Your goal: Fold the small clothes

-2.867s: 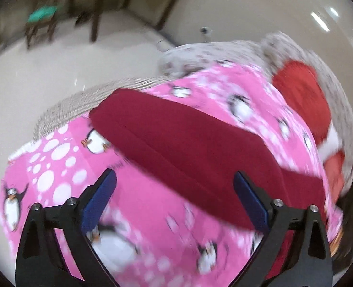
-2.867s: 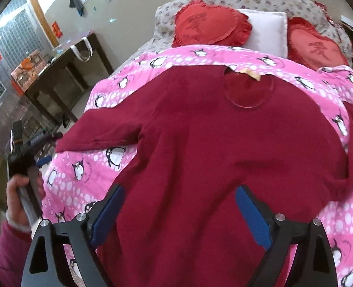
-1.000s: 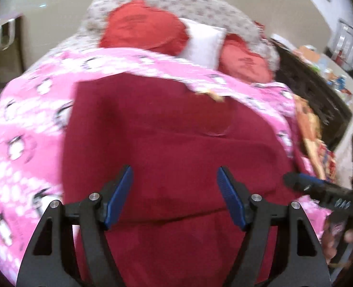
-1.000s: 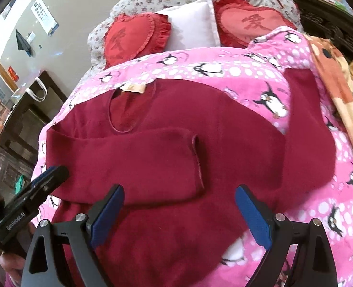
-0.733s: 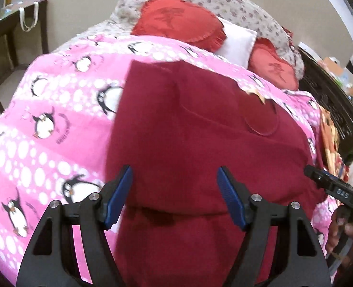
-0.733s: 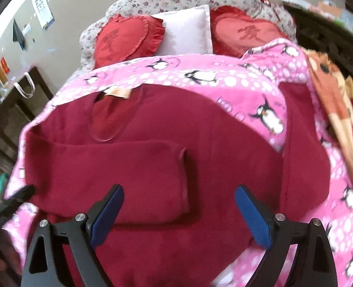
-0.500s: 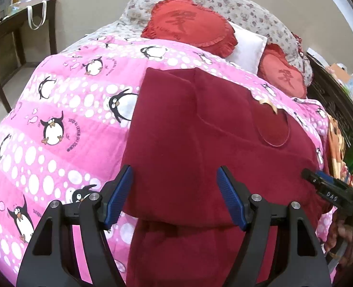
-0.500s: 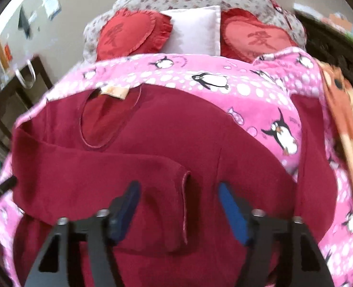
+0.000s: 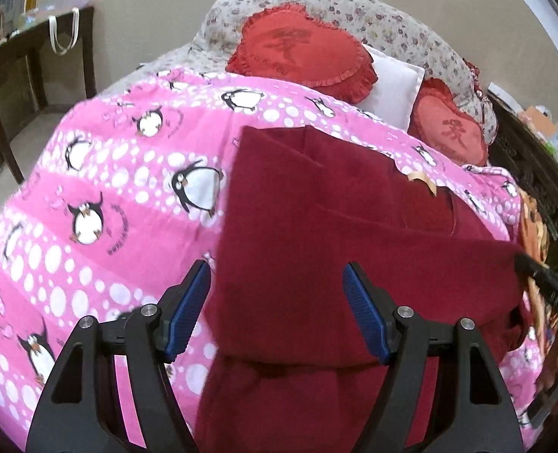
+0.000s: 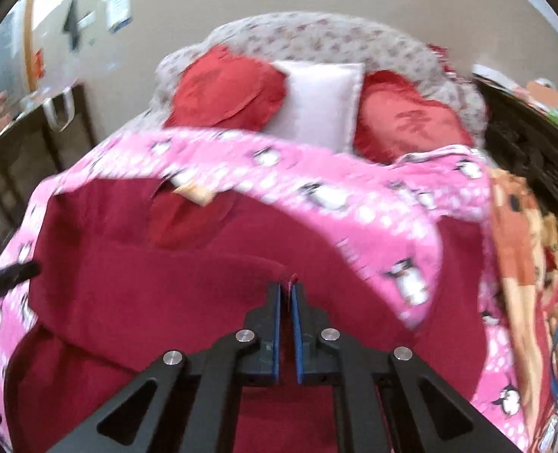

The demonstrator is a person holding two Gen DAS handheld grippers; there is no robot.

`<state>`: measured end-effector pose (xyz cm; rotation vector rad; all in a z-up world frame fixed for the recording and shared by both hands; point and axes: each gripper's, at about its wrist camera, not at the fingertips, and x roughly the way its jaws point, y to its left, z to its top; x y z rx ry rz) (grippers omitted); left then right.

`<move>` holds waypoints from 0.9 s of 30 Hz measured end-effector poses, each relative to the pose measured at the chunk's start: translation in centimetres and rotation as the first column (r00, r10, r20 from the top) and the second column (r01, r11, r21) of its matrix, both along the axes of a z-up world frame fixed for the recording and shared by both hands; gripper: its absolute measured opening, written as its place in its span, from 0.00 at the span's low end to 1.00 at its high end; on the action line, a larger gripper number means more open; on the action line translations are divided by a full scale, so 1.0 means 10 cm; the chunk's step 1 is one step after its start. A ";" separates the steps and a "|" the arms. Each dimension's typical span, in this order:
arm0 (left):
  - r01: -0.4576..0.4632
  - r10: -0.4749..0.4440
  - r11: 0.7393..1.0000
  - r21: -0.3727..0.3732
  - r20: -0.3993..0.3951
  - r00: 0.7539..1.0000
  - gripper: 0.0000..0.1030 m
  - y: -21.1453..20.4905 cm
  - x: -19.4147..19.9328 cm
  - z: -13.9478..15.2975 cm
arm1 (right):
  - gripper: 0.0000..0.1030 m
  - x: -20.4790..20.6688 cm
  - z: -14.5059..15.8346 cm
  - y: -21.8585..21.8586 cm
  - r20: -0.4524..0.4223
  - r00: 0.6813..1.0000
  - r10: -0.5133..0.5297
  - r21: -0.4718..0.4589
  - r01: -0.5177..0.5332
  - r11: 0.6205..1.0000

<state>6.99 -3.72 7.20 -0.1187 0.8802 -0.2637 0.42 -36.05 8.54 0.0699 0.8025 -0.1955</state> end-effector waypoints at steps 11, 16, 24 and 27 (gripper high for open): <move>-0.040 0.041 0.998 0.037 -0.030 0.999 0.71 0.05 0.19 -0.15 | 0.40 0.02 -0.05 -0.20 -0.022 0.997 -0.080 0.074 0.081 0.994; -0.063 0.068 0.996 0.059 -0.084 0.994 0.71 0.06 0.38 -0.29 | 0.45 0.19 0.00 0.20 -0.024 0.997 0.072 0.031 -0.071 0.997; -0.072 0.084 0.995 0.076 -0.164 0.983 0.72 0.07 0.60 -0.55 | 0.45 0.65 -0.41 0.43 -0.126 0.985 0.121 -0.108 -0.134 0.985; -0.056 0.065 0.997 0.062 -0.162 0.985 0.72 0.13 0.49 -0.47 | 0.45 0.58 -0.32 0.39 -0.123 0.987 0.106 -0.050 -0.113 0.992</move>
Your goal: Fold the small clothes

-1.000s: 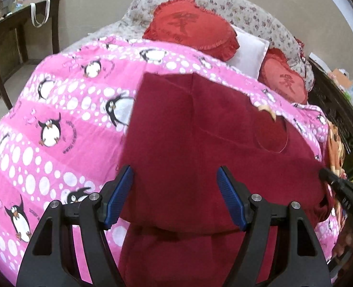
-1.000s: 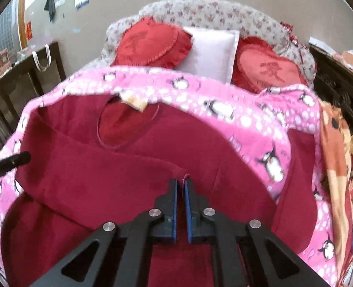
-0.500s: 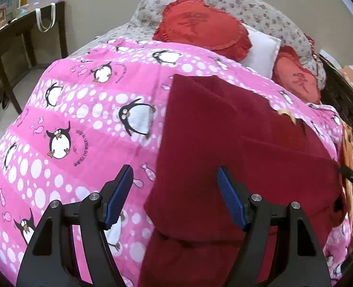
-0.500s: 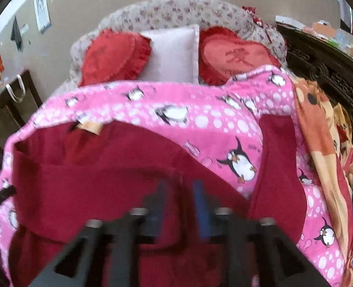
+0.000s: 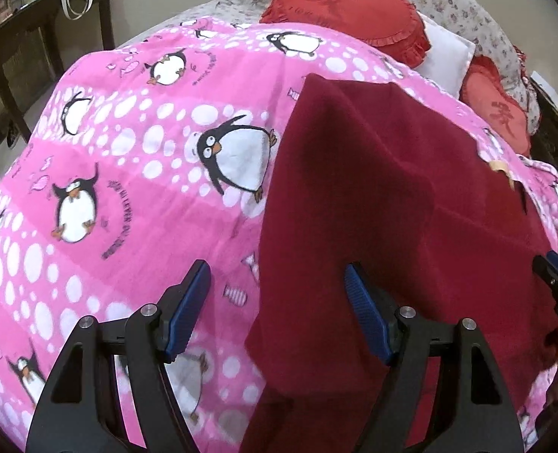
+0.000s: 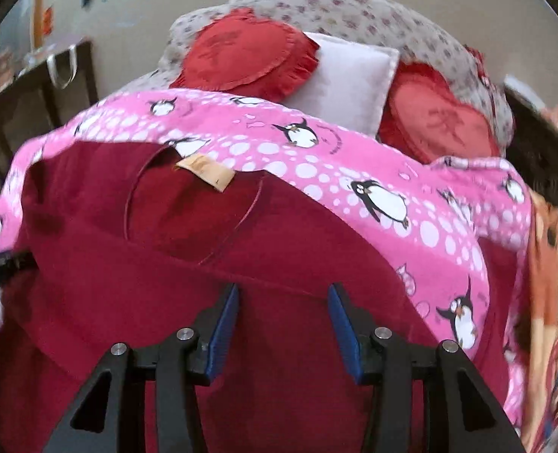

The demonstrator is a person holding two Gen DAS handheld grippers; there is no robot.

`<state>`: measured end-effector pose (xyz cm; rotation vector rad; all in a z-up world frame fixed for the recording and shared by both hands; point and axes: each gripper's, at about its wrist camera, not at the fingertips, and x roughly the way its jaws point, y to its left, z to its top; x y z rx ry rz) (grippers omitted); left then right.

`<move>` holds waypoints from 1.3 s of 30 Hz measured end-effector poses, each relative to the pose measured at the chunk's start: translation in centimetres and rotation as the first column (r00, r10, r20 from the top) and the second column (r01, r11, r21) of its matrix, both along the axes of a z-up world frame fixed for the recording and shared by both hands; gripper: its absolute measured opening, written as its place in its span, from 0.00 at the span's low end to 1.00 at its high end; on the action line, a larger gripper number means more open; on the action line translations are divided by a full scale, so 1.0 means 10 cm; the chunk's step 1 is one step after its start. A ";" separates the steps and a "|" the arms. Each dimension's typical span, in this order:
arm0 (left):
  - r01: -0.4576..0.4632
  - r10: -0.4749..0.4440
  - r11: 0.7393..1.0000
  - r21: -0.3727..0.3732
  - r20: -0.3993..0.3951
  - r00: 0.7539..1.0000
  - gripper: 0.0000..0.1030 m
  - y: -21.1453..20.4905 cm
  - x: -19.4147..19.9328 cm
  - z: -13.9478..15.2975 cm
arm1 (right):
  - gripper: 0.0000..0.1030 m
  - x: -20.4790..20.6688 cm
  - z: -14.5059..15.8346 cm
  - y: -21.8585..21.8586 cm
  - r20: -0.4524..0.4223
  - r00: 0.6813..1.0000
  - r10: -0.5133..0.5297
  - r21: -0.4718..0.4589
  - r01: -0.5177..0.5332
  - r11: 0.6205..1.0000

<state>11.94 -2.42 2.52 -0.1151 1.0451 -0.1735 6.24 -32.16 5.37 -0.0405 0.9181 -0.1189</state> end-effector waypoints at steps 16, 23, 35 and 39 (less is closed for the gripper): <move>0.178 -0.192 0.978 -0.109 -0.134 0.972 0.72 0.60 -1.68 0.10 | 0.49 -2.20 0.00 -0.23 -0.169 0.984 0.047 0.372 0.020 0.928; 0.181 -0.215 0.966 -0.183 -0.187 0.958 0.72 0.69 -2.19 -0.01 | 0.58 -2.95 -0.15 -0.17 -0.221 0.971 0.090 0.477 0.026 0.879; 0.157 -0.213 0.951 -0.268 -0.194 0.958 0.72 0.47 -2.34 -0.05 | 0.61 -3.19 -0.39 0.17 -0.164 0.975 0.153 0.545 -0.040 0.838; 0.146 -0.206 0.957 -0.252 -0.228 0.952 0.72 0.37 -2.36 -0.16 | 0.61 -3.17 -0.45 0.22 -0.153 0.973 0.170 0.543 -0.061 0.838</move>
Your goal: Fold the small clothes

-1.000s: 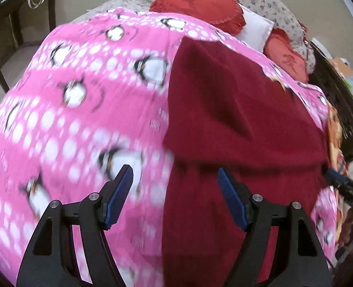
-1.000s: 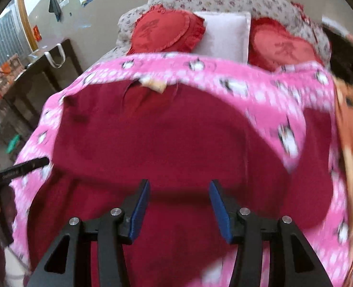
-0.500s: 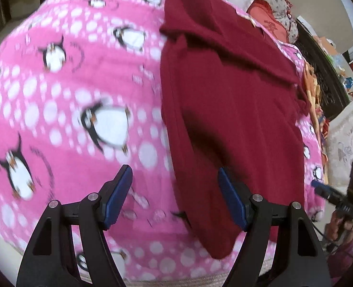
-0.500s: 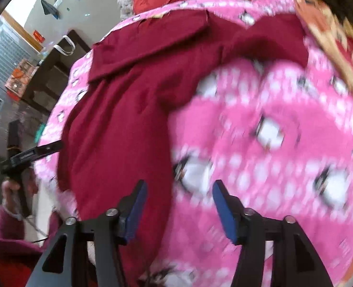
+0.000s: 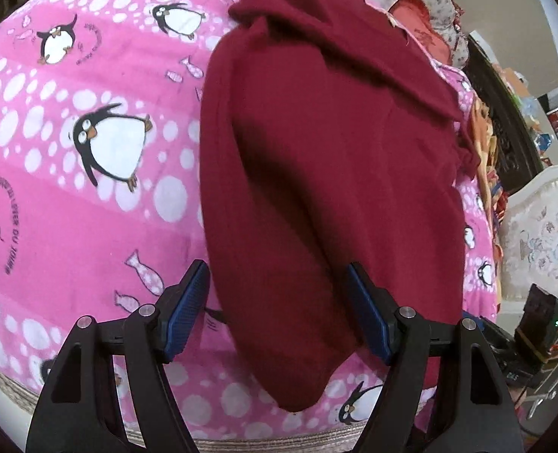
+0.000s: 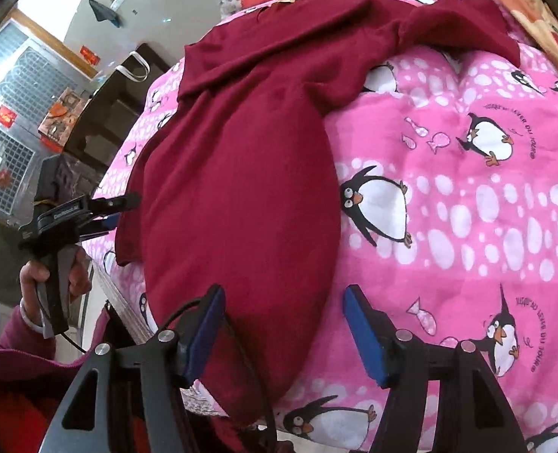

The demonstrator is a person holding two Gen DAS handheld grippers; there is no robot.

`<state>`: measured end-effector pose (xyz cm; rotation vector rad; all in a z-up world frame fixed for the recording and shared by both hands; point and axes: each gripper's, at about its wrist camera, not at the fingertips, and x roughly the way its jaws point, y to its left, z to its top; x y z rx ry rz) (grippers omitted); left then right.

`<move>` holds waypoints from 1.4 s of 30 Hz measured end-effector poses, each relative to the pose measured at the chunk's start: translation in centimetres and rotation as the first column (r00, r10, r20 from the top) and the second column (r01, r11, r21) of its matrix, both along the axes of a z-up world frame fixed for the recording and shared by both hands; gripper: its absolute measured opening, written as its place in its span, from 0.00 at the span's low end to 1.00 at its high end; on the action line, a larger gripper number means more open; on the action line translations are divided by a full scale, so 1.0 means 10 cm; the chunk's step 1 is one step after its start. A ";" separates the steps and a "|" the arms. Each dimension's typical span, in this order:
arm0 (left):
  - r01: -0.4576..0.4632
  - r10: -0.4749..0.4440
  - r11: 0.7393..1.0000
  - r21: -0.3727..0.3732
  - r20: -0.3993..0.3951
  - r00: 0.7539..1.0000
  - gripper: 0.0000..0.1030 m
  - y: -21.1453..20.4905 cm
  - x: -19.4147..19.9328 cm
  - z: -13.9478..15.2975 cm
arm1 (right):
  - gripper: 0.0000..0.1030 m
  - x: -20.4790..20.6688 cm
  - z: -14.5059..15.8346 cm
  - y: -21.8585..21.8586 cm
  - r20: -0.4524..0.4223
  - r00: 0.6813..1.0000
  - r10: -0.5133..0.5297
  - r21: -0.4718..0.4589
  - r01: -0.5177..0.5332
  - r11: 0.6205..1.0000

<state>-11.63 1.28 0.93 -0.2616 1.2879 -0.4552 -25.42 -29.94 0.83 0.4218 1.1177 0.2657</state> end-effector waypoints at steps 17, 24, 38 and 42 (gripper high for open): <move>-0.024 0.024 1.000 -0.015 -0.004 1.000 0.72 -0.05 -0.07 -0.03 | 0.61 -0.14 -0.02 0.01 0.075 0.997 0.015 0.007 -0.016 1.000; -0.014 0.014 1.000 -0.027 -0.006 1.000 0.72 -0.03 -0.08 -0.03 | 0.61 -0.08 0.09 0.13 0.127 0.991 0.049 -0.015 -0.047 0.999; -0.092 0.083 0.980 -0.176 -0.058 0.995 0.74 0.14 -0.10 -0.07 | 0.64 -0.02 -0.01 0.10 0.103 0.995 0.013 0.044 -0.017 0.999; -0.081 0.064 0.974 -0.214 -0.085 0.994 0.74 0.15 -0.14 -0.07 | 0.64 0.01 -0.01 0.11 0.105 0.994 0.004 0.047 -0.009 0.999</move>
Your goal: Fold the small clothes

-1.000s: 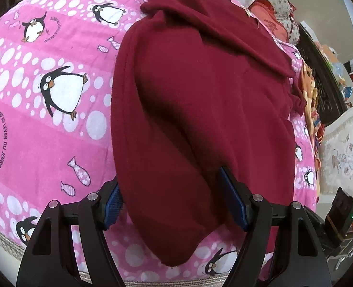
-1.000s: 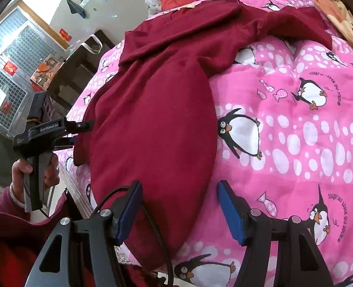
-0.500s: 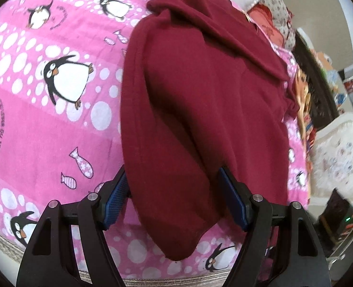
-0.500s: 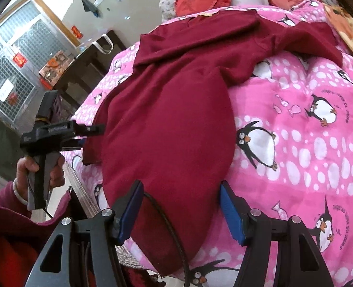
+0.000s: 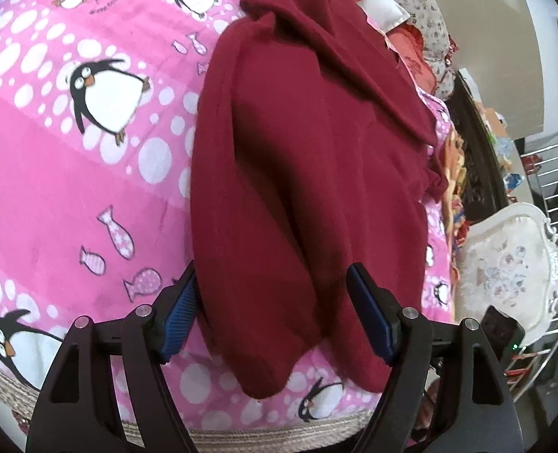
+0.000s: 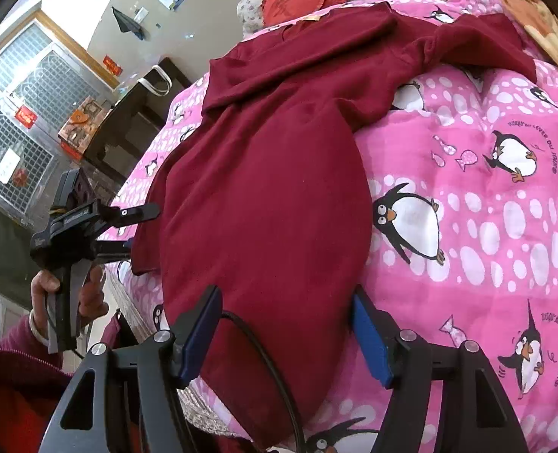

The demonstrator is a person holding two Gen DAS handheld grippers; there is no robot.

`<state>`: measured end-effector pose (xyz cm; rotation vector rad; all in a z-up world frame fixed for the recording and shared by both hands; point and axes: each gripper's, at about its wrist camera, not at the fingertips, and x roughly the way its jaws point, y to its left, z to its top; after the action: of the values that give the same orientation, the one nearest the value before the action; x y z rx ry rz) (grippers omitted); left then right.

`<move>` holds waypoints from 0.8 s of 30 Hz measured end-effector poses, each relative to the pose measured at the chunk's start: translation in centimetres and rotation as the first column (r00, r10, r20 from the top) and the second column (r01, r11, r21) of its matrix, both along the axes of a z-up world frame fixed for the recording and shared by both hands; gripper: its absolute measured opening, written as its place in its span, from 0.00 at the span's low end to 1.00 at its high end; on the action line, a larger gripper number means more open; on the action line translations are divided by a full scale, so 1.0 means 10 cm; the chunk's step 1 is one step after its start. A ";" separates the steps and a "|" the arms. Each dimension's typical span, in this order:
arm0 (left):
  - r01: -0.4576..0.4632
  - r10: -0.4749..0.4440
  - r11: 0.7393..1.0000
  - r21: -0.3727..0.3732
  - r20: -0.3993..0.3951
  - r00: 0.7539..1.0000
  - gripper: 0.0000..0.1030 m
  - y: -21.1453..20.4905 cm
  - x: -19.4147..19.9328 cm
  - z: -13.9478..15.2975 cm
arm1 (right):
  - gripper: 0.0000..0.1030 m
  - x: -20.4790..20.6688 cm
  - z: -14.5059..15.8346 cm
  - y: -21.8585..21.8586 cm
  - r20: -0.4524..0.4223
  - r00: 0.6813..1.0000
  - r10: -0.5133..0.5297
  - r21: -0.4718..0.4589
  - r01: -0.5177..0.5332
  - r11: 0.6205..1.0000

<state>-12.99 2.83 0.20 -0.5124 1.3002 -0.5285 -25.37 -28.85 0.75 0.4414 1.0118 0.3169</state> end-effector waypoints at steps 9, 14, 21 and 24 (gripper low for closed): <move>0.116 -0.116 0.992 0.042 -0.002 0.993 0.12 -0.09 0.00 0.02 | 0.12 0.09 0.00 -0.01 -0.010 1.000 0.017 0.032 -0.017 0.999; 0.199 -0.202 0.978 0.053 0.048 0.978 0.11 0.02 -0.07 0.32 | 0.08 0.00 0.37 -0.19 0.060 0.998 0.013 0.092 -0.019 0.996; 0.179 -0.182 0.975 0.131 0.013 0.983 0.11 0.25 -0.13 0.25 | 0.08 -0.02 0.17 -0.27 -0.016 1.000 -0.008 0.065 0.009 0.998; 0.126 -0.125 0.991 0.053 -0.018 0.992 0.11 0.32 -0.13 0.17 | 0.08 0.01 0.15 -0.22 -0.029 1.000 0.000 0.014 0.000 1.000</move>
<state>-14.28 6.00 1.94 -0.3920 1.3630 -0.5938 -25.26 -31.02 2.25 0.4601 1.0380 0.3187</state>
